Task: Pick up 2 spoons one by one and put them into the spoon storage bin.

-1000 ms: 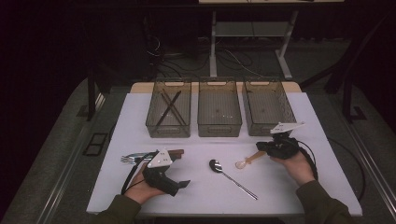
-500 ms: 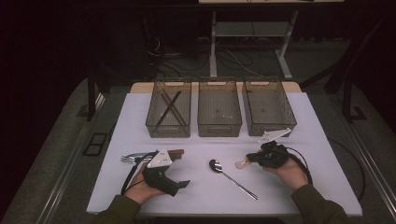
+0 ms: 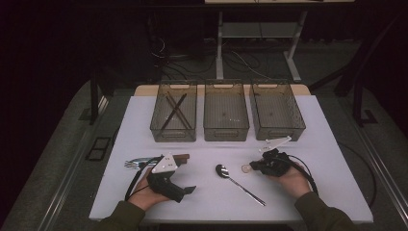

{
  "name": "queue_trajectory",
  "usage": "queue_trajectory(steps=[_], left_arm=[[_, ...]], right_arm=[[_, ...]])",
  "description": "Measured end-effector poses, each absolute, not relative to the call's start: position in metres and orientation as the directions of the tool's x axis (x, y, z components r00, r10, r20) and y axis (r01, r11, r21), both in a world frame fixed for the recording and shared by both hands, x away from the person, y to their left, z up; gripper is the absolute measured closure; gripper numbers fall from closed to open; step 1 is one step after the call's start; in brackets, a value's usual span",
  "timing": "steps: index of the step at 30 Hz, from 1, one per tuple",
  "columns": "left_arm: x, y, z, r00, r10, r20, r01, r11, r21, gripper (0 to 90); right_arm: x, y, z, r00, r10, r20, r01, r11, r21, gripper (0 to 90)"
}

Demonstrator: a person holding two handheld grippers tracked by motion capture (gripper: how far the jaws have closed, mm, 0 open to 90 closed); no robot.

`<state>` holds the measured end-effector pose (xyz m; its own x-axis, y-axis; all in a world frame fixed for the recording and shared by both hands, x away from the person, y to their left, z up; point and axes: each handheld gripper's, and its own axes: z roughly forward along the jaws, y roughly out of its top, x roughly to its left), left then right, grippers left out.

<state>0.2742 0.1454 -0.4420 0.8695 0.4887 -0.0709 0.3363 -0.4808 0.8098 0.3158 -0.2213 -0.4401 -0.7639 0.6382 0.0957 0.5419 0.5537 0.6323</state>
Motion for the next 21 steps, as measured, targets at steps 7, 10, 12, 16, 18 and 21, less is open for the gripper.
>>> queue_trajectory(steps=[7, 10, 12, 16, 18, 21], left_arm=[[0.274, 0.145, -0.442, 0.871, 0.486, -0.067, 0.333, -0.486, 0.808, 0.0], [0.274, 0.145, -0.442, 0.873, 0.484, -0.065, 0.331, -0.489, 0.807, 0.0], [0.275, 0.145, -0.442, 0.873, 0.484, -0.065, 0.331, -0.489, 0.807, 0.0], [0.275, 0.145, -0.443, 0.872, 0.485, -0.065, 0.332, -0.488, 0.807, 0.0], [0.275, 0.146, -0.443, 0.873, 0.484, -0.062, 0.330, -0.492, 0.806, 0.0], [0.275, 0.146, -0.443, 0.873, 0.484, -0.062, 0.330, -0.493, 0.805, 0.0]], right_arm=[[0.321, -0.218, -0.442, -0.755, 0.649, 0.094, 0.543, 0.538, 0.645, 89.6], [0.324, -0.216, -0.442, -0.746, 0.658, 0.100, 0.551, 0.527, 0.647, 89.6], [0.326, -0.215, -0.443, -0.744, 0.662, 0.093, 0.550, 0.526, 0.649, 89.6], [0.330, -0.213, -0.445, -0.738, 0.668, 0.091, 0.550, 0.518, 0.656, 89.6], [0.332, -0.211, -0.445, -0.732, 0.675, 0.090, 0.554, 0.514, 0.654, 89.6], [0.336, -0.210, -0.445, -0.729, 0.678, 0.090, 0.555, 0.509, 0.658, 89.6]])
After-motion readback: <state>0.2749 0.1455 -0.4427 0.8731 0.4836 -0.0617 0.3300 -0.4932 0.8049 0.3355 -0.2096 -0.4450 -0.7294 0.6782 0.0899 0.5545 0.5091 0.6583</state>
